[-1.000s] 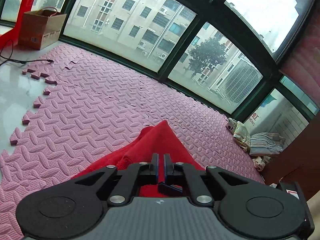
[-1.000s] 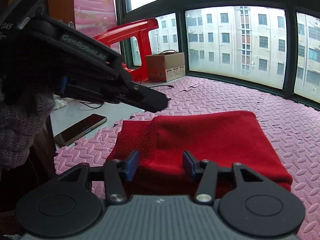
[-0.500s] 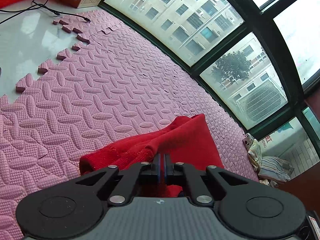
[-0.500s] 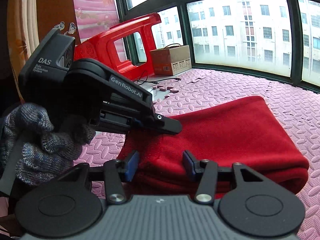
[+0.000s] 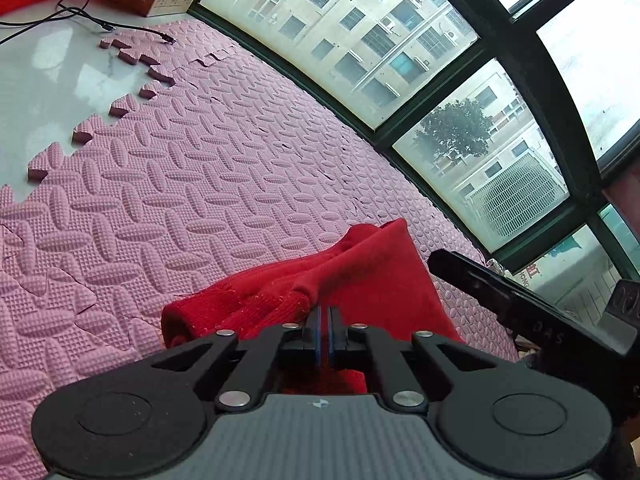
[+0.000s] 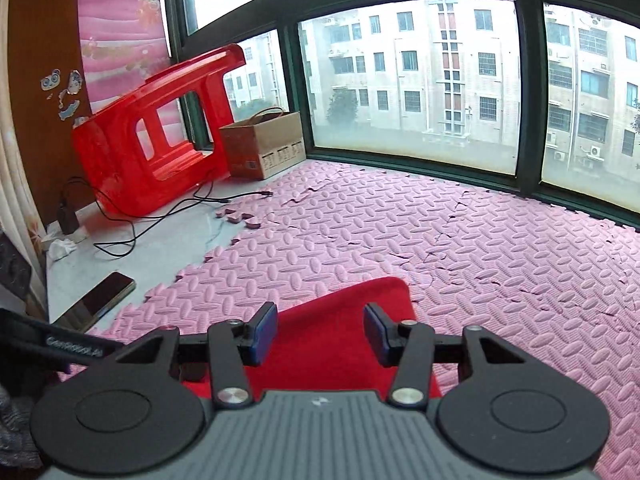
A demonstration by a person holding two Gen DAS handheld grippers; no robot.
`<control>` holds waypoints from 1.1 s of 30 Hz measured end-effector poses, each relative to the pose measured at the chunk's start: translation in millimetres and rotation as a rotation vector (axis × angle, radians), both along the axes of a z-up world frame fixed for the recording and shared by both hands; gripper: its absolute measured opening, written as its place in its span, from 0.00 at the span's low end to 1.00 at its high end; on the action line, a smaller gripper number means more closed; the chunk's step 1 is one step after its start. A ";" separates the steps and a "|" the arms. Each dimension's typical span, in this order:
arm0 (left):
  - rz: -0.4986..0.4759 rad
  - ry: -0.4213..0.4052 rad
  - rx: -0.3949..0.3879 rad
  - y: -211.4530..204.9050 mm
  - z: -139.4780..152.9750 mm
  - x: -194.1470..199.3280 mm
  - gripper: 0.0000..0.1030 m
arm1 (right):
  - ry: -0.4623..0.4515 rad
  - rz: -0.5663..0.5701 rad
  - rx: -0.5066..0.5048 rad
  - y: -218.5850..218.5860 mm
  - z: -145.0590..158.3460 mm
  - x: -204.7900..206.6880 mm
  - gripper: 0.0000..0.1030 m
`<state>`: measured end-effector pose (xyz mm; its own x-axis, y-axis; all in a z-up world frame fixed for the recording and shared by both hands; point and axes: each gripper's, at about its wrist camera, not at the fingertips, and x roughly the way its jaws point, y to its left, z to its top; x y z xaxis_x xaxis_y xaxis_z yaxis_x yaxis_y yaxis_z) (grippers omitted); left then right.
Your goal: Fold clothes
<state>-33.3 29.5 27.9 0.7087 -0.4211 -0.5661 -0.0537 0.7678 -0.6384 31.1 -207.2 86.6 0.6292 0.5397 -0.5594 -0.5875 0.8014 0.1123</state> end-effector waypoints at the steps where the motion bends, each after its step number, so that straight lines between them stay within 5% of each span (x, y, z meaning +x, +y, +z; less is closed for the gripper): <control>1: -0.002 0.000 -0.001 0.3 -0.3 0.1 0.05 | -0.001 -0.002 -0.019 3.9 -2.3 6.5 0.47; 16: -0.018 0.002 0.000 2.4 -5.6 2.3 0.05 | 0.085 0.003 -0.149 39.1 -35.0 57.6 0.38; 25: -0.021 0.000 -0.003 3.4 -6.3 2.0 0.05 | 0.062 0.000 -0.111 -9.7 -11.1 26.2 0.39; 33: -0.017 0.002 0.019 -0.1 -4.2 1.5 0.05 | 0.055 -0.061 -0.059 -39.0 -29.7 -13.6 0.45</control>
